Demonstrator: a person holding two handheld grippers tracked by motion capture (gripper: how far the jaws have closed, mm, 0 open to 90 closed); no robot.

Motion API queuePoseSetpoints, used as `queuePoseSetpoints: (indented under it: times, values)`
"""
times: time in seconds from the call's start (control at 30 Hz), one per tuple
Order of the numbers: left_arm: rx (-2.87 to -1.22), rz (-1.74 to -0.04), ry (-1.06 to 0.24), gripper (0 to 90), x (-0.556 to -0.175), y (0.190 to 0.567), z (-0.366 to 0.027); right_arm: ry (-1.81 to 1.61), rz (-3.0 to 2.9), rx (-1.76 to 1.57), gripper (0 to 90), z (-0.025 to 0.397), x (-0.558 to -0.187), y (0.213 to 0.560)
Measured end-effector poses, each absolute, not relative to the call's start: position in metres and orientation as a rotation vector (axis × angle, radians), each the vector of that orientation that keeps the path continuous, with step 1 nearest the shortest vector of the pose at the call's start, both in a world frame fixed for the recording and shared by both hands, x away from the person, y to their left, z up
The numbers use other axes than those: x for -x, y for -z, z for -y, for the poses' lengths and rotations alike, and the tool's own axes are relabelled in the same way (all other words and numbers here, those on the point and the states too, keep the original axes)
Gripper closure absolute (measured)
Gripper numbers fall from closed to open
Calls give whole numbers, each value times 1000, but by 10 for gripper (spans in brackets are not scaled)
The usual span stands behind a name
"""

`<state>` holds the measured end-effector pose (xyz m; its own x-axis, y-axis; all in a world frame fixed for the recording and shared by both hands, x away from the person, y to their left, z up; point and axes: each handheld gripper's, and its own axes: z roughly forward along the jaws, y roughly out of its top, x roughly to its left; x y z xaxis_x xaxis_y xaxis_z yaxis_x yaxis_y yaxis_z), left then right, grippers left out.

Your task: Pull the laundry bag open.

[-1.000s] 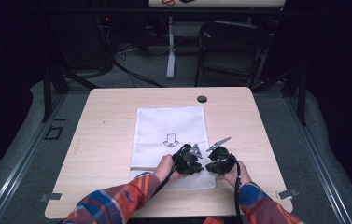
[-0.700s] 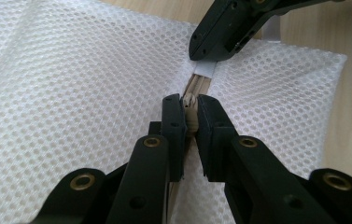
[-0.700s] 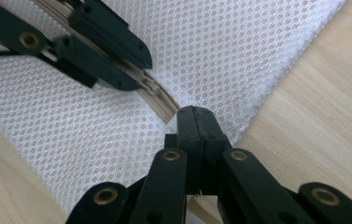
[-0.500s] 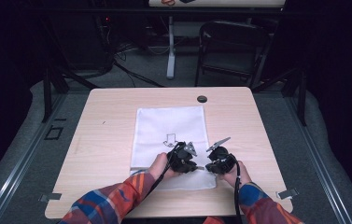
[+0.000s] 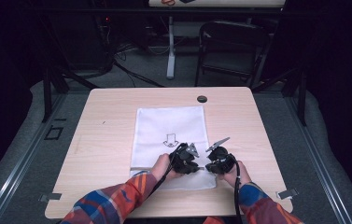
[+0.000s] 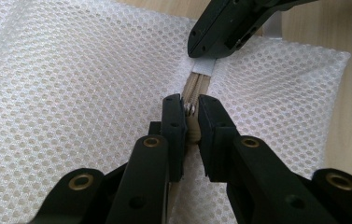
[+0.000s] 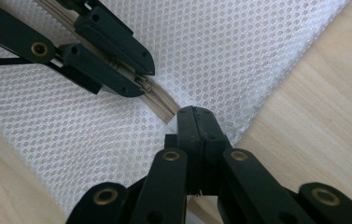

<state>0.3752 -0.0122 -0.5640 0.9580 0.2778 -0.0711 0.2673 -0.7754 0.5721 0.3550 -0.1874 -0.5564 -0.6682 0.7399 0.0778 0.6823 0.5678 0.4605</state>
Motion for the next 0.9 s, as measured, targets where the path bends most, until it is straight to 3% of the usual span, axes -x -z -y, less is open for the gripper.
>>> queuePoseSetpoints:
  times: [0.9]
  values:
    - [-2521,-445,-18,823,-380,559,-7,-704,-2665,-1247,900,188,-355,556]
